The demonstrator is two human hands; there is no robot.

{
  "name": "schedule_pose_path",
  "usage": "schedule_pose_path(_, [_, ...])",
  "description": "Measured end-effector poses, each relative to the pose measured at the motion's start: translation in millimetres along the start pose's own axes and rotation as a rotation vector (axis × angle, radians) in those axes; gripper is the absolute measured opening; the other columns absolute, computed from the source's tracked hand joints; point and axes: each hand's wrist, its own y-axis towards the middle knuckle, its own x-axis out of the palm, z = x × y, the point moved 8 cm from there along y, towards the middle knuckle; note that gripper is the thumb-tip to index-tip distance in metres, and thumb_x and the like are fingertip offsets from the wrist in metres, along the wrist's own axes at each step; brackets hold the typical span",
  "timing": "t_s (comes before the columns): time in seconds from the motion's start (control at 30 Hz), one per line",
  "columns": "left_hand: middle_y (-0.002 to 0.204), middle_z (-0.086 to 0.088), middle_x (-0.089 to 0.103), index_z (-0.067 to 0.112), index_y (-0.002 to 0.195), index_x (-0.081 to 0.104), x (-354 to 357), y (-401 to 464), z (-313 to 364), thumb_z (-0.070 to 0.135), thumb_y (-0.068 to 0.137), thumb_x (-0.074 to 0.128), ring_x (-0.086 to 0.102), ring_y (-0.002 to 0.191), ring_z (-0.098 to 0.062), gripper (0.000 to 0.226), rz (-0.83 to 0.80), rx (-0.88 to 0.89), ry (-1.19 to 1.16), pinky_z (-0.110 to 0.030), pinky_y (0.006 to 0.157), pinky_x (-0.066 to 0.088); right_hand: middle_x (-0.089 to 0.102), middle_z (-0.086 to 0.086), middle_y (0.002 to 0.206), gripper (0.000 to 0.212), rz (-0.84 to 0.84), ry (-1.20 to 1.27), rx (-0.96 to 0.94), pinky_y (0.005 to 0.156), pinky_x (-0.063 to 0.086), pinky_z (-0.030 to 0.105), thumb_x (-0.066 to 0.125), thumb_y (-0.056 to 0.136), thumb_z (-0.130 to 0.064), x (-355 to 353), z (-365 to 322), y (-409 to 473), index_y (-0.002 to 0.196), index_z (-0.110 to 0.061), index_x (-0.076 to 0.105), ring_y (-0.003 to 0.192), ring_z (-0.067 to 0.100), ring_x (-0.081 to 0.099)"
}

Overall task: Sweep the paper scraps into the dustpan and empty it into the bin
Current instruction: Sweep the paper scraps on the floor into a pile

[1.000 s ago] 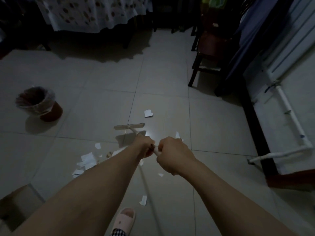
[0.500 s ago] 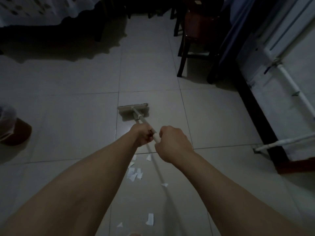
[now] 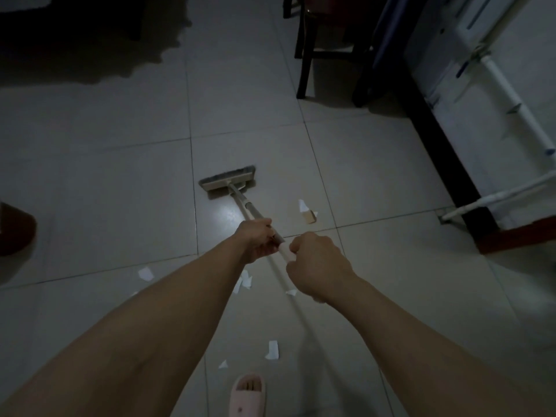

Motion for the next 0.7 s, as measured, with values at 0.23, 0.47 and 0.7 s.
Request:
schedule_pose_path(0.23, [0.061,-0.008,0.048,-0.002,0.132,0.051,11,-38,-45,-0.002,0.095,0.045,0.052,0.055,-0.016,0.038,0.021,-0.034,-0.01,-0.026,0.047,0.047,0.05,0.003,0.093,0.029,-0.05,0.014,-0.042,0.068,0.052,0.033,0.052,0.09,-0.015,12,13,-60,0.12,-0.013,0.054,0.073,0.025,0.057])
schedule_pose_path(0.47, [0.058,-0.007,0.043,0.007,0.074,0.051,35,-104,-97,0.004,0.098,0.043,0.05,0.044,-0.014,0.026,0.021,-0.06,-0.021,-0.024,0.043,0.047,0.054,0.003,0.082,0.017,-0.079,-0.017,-0.048,0.05,0.044,0.023,0.055,0.089,-0.016,28,44,-124,0.106,-0.013,0.057,0.057,0.018,0.056])
schedule_pose_path(0.7, [0.061,-0.009,0.044,0.006,0.101,0.053,54,-163,-140,0.007,0.1,0.043,0.05,0.039,-0.013,0.01,0.033,-0.083,-0.008,-0.018,0.033,0.043,0.061,0.008,0.084,0.011,-0.101,0.004,-0.052,0.05,0.05,0.027,0.055,0.089,-0.017,39,76,-185,0.097,-0.009,0.058,0.059,0.024,0.061])
